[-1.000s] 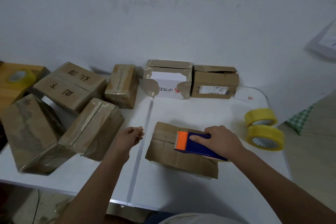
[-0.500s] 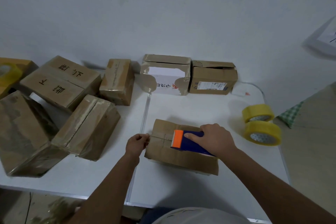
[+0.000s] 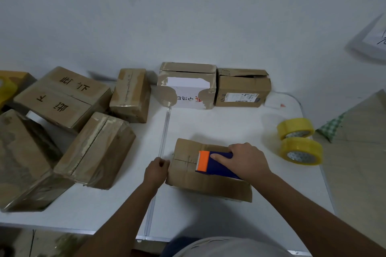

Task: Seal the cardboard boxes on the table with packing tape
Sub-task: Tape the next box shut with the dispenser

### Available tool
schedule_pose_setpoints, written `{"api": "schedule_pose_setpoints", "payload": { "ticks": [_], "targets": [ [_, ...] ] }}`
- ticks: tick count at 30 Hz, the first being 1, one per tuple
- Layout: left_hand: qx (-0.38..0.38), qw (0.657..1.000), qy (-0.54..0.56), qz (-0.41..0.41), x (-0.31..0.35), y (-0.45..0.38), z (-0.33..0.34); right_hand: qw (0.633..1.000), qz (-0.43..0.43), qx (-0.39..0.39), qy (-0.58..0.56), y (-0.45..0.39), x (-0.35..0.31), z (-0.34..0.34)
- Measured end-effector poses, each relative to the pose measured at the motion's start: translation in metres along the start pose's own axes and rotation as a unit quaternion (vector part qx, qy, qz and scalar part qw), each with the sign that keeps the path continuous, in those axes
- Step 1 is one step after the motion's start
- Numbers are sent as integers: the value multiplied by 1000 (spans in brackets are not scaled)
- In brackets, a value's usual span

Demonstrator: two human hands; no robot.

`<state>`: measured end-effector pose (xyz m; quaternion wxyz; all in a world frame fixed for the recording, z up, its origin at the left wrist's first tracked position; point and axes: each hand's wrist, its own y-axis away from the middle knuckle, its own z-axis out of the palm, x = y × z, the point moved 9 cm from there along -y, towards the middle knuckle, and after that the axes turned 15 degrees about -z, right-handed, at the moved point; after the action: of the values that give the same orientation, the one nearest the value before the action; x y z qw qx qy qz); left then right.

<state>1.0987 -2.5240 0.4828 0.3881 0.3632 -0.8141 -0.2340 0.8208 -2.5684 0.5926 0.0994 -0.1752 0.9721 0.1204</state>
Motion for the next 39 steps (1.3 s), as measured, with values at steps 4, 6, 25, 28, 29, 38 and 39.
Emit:
{"api": "schedule_pose_setpoints", "payload": {
  "ticks": [4, 6, 25, 28, 29, 38, 39],
  "targets": [
    [5, 995, 59, 86, 26, 28, -17, 1000, -2, -3, -4, -2, -1, -1],
    [21, 993, -13, 119, 28, 38, -15, 1000, 0, -2, -10, -2, -1, 0],
    [-14, 753, -503, 425, 79, 52, 53, 991, -36, -100, -79, -6, -5, 2],
    [-15, 757, -497, 424, 75, 48, 51, 989, -43, -119, -77, -4, -4, 3],
    [-18, 761, -496, 419, 75, 46, 51, 988, -40, -120, -86, -3, -2, 3],
    [-40, 781, -493, 381, 73, 40, 51, 976, -33, -150, -156, 21, 54, -7],
    [-39, 782, -491, 382, 73, 39, 51, 976, -21, -154, -153, 29, 70, -5]
  ]
}}
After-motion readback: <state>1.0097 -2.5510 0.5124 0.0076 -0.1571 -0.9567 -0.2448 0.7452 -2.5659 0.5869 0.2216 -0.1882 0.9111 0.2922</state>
